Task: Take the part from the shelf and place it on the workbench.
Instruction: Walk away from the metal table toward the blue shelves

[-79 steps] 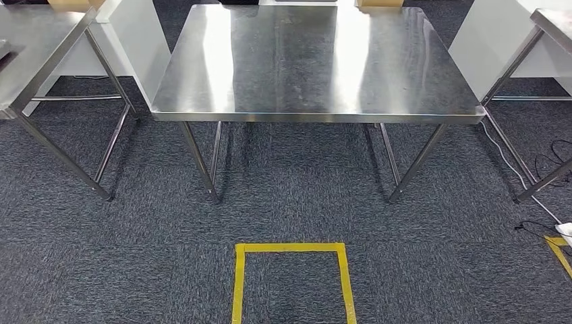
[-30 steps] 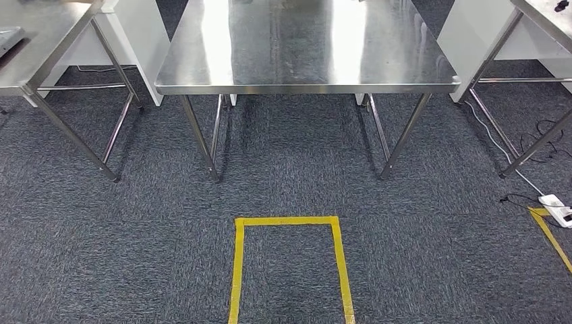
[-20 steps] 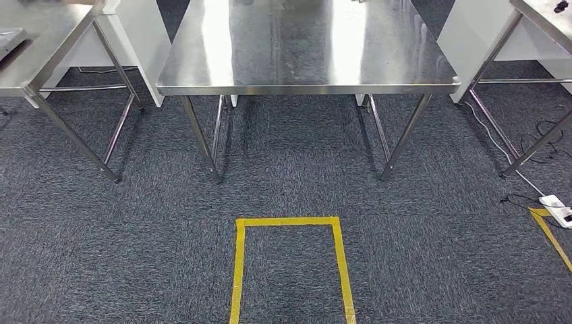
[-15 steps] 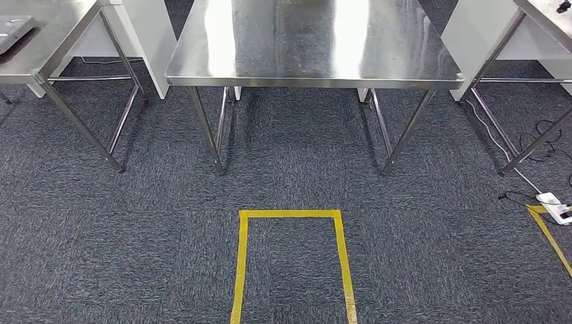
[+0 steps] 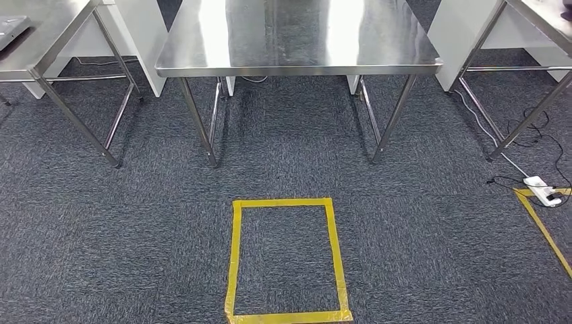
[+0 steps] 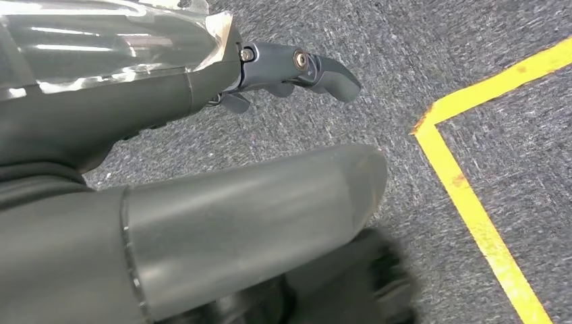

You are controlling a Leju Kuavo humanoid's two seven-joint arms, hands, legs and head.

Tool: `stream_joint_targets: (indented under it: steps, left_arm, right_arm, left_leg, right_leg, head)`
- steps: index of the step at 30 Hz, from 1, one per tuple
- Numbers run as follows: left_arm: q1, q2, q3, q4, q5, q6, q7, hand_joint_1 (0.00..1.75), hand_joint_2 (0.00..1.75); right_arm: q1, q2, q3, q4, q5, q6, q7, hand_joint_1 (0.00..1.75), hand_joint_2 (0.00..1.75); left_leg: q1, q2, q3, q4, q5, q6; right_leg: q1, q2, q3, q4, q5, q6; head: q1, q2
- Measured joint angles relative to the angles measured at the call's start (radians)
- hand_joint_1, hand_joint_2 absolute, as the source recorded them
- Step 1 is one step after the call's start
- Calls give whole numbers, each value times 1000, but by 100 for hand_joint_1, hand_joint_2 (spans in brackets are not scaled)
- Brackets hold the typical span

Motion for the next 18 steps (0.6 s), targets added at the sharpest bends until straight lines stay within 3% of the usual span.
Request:
stream_joint_targets:
  steps: [2,4,5,7,9,10,11,12,14,16,18]
  left_arm:
    - [1,0,3,0,2,1,-3,0,0]
    - [3,0,7,0,3,1,-5,0,0]
    - [3,-1,8,0,4,1,-6,0,0]
    - [2,-1,11,0,4,1,-7,0,0]
    - [2,0,13,0,4,1,-7,0,0]
    - [2,0,14,0,4,0,-7,0,0]
    - [2,0,14,0,4,0,-7,0,0]
    - [2,0,14,0,4,-1,-7,0,0]
    - [2,0,14,0,3,-1,-7,0,0]
    - [2,0,14,0,2,-1,-7,0,0]
    - [1,0,14,0,0,-1,-7,0,0]
  right_arm:
    - [-1,-1,4,0,3,4,1,0,0]
    - [-1,-2,8,0,4,7,0,0,0]
    - [-1,-3,9,0,4,8,0,0,0]
    - [-2,-3,12,0,5,8,0,0,0]
    - [-2,-2,14,0,5,8,0,0,0]
    - [-2,-2,15,0,6,8,0,0,0]
    - [-2,-2,15,0,6,8,0,0,0]
    - [-2,-3,16,0,5,8,1,0,0]
    - [-4,-3,16,0,6,8,1,0,0]
    - [-6,-4,16,0,6,8,1,0,0]
    - [-6,-4,17,0,4,8,1,0,0]
  left_leg:
    - [-7,0,19,-39,3,6]
    - [-8,3,12,-48,17,14]
    - [-8,5,8,-54,27,21]
    - [-7,10,-8,-62,46,34]
    - [-9,13,-30,-61,61,40]
    - [-10,15,-41,-60,69,39]
    - [-10,16,-51,-58,75,37]
    - [-10,16,-61,-56,81,35]
    - [-12,17,-77,-47,91,27]
    - [-15,17,-87,-39,100,17]
    - [-17,16,-91,-35,109,5]
  right_leg:
    - [2,-1,-4,0,8,13]
    - [2,-2,-10,3,12,27]
    - [2,-1,-19,17,0,29]
    - [-1,-1,-58,104,-63,23]
    - [-6,-1,-105,234,-132,22]
    - [-8,-1,-113,276,-146,29]
    - [-10,-1,-102,280,-142,39]
    - [-12,-1,-71,246,-123,52]
    - [-15,-2,31,94,-85,66]
    - [-11,2,95,-13,-71,57]
    - [-4,5,92,-24,-67,39]
  head:
    - [2,0]
    - [4,0]
    - [6,0]
    - [15,0]
    - [23,0]
    - [24,0]
    - [26,0]
    - [28,0]
    - [32,0]
    - [32,0]
    - [28,0]
